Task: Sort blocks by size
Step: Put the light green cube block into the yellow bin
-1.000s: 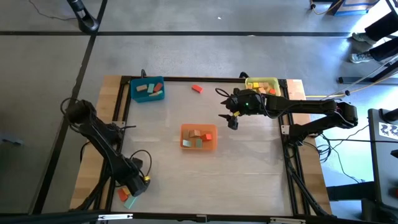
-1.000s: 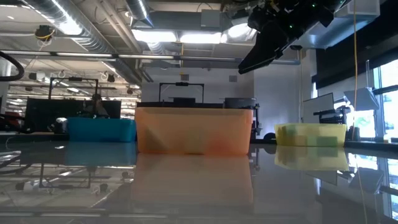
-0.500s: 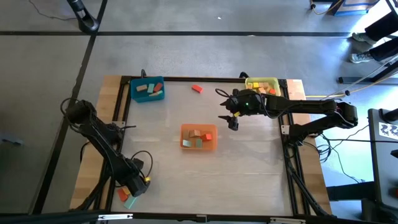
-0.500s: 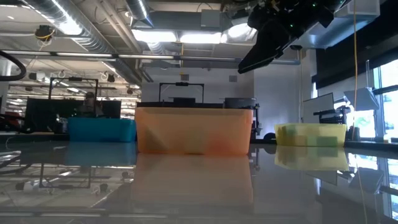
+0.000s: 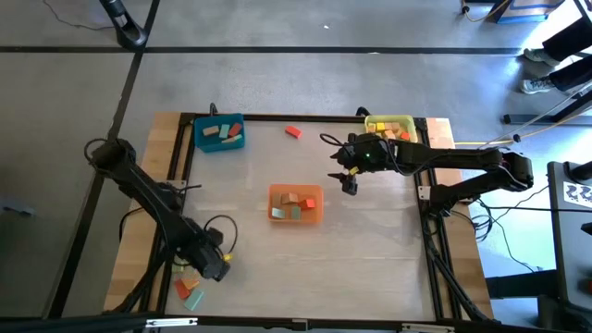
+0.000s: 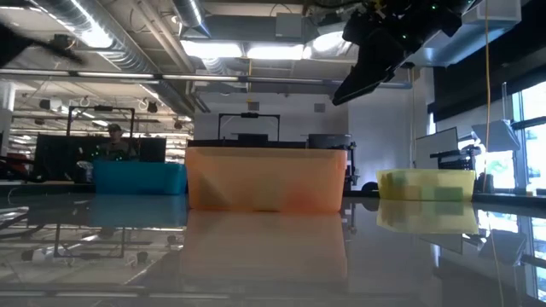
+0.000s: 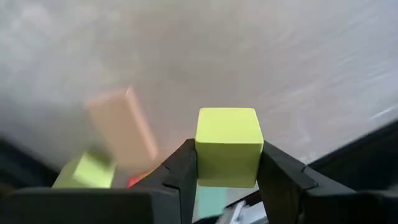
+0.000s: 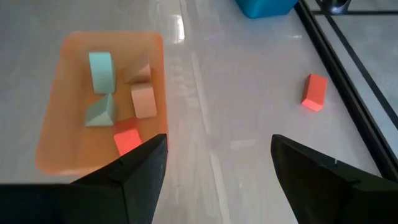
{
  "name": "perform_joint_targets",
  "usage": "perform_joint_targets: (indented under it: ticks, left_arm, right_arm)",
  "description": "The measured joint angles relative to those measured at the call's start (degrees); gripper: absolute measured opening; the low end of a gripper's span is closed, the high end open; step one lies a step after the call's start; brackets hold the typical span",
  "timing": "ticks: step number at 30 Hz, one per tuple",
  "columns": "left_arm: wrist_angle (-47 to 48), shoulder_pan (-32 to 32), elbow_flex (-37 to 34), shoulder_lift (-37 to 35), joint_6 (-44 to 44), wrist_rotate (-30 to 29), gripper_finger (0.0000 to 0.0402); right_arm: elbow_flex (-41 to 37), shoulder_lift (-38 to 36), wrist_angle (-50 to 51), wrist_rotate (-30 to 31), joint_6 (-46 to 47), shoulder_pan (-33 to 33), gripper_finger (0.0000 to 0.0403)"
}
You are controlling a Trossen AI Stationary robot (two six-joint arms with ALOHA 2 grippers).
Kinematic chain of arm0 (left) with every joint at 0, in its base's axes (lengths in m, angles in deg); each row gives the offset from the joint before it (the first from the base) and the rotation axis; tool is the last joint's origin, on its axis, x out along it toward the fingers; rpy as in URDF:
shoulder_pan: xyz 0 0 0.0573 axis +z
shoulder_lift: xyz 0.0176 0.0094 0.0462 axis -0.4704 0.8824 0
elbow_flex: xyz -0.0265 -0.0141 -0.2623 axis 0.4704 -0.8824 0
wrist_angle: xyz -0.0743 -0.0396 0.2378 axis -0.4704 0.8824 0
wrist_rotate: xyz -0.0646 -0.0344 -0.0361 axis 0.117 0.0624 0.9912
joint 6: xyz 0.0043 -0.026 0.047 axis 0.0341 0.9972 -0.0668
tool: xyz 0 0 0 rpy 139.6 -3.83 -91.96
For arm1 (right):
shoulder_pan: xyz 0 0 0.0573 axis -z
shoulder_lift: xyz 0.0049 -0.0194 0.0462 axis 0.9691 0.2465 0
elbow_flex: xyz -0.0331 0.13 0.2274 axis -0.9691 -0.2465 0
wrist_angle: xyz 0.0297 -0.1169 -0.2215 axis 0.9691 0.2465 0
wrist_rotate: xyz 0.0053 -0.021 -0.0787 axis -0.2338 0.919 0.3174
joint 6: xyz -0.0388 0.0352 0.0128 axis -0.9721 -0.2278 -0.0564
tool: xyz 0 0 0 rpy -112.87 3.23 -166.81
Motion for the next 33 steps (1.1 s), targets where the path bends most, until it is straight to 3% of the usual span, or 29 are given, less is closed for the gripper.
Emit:
perform_joint_targets:
  ticks: [9,16,20,26,33]
  left_arm:
    - [-0.75,10.18,0.08,-8.38,-18.48,-8.95,0.0126]
    - [-3.35,18.61,0.07,-11.0,-33.22,-13.31,0.0126]
    - [-9.63,24.57,0.06,-11.28,-42.3,-12.82,0.0124]
    - [-20.75,31.72,0.06,-11.57,-54.71,-11.62,0.0123]
    - [-30.08,37.44,0.04,-11.62,-62.29,-11.74,0.0122]
  right_arm:
    - [0.0,-0.19,-0.08,-0.86,0.13,0.0,0.0285]
    - [0.0,-0.13,-2.71,-2.78,0.48,0.0,0.0285]
    - [0.0,1.46,-8.48,-6.28,0.38,-0.44,0.0285]
    - [0.04,7.29,-19.87,-6.68,-6.53,-4.62,0.0285]
    - [0.0,15.69,-35.69,-6.41,-16.17,-10.03,0.0285]
